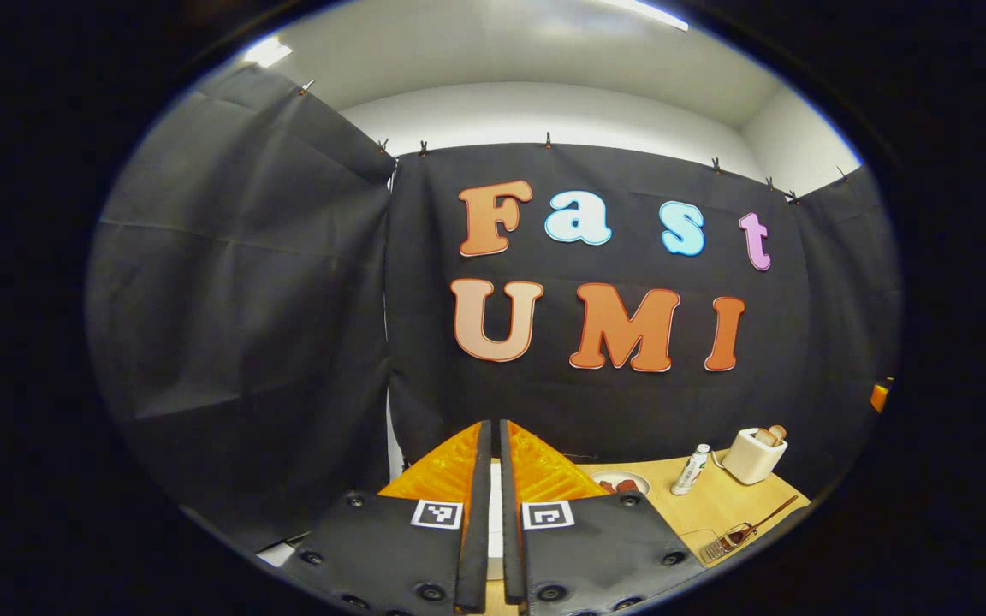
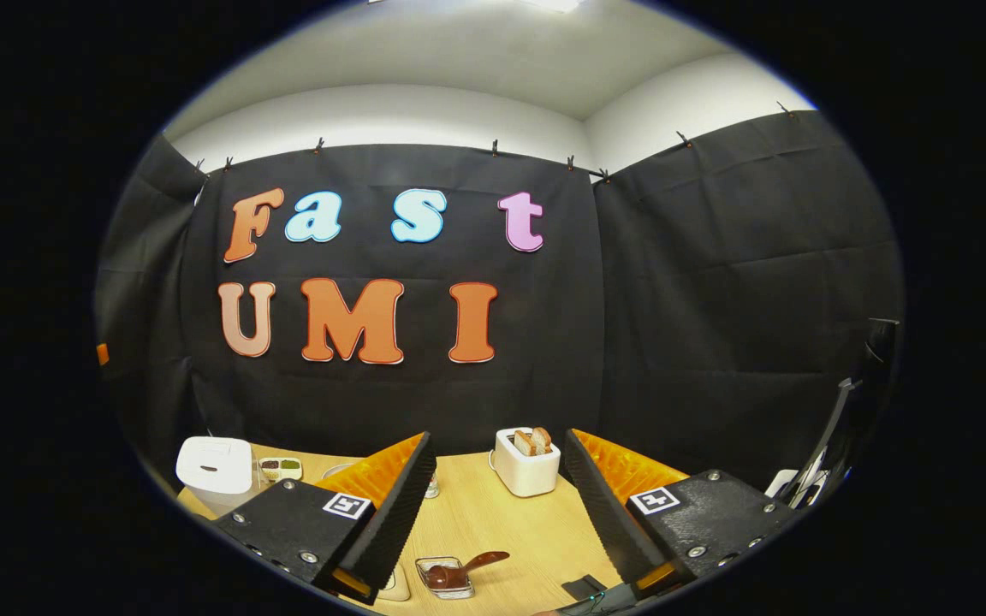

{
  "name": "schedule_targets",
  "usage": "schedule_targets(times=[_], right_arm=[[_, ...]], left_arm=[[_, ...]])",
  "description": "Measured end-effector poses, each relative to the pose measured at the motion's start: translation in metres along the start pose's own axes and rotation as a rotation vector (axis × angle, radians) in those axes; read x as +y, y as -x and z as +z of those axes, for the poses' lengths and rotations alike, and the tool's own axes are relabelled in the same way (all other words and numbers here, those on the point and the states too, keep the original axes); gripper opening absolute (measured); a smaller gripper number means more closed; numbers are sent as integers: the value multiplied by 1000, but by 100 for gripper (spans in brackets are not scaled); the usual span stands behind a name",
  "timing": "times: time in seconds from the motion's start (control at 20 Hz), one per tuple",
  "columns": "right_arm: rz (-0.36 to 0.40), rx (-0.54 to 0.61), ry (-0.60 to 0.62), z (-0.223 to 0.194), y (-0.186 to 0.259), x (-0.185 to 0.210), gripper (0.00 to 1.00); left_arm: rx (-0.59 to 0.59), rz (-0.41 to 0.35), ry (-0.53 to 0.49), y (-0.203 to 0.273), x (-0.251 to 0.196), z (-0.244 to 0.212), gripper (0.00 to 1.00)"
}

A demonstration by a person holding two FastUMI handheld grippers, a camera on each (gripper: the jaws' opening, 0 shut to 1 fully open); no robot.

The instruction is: Close the left gripper, press the button to open the rice cooker; take a wooden spoon from the chopstick holder with the right hand, scoop a spoonful of rice and pour it into the rice cooker, then put the wooden spoon back into the chopstick holder.

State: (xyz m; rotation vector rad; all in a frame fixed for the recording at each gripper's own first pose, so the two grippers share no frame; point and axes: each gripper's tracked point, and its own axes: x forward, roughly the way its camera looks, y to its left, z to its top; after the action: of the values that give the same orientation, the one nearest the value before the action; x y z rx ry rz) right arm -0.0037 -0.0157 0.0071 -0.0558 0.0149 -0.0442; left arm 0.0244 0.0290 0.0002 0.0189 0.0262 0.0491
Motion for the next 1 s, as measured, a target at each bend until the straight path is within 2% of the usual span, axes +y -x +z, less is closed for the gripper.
schedule_targets(times=[0.05, 0.6, 1.0], right_arm=[[1, 1, 1, 0, -1, 0, 94], [-30, 36, 37, -14, -13, -5, 94], [-69, 90, 27, -33, -26, -23, 95]], left_arm=[[16, -21, 5, -3, -5, -4, 5], [227, -121, -2, -77, -40, -76, 5], [428, -176, 32, -138, -67, -163, 5]])
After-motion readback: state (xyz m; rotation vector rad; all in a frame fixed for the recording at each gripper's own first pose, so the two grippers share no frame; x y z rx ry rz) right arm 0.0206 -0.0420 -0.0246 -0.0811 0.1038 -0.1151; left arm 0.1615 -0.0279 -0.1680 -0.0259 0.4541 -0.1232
